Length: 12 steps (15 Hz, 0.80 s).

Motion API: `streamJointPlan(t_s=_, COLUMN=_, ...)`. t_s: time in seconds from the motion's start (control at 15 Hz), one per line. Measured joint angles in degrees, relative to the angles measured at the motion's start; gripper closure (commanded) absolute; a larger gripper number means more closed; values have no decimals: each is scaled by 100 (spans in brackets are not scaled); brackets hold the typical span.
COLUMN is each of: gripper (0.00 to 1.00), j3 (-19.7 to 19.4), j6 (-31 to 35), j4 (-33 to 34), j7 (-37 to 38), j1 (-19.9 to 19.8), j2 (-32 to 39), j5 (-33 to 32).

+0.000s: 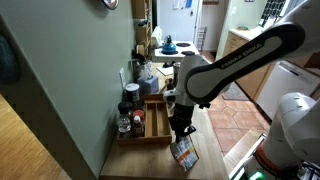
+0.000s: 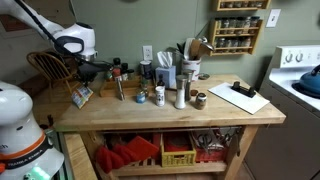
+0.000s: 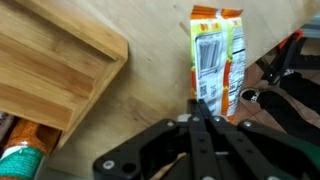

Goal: Put the snack packet behind the black pepper shaker

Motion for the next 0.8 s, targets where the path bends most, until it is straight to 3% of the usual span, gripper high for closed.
streamJointPlan(t_s=0.27, gripper=99, j3=198, j6=1, j4=40, j7=447, j1=294, j2=-176, j5=75)
streamJointPlan(t_s=0.8, gripper=99, j3=153, j6=1, j4=54, j7=447, j1=282, j2=-157, j5=72)
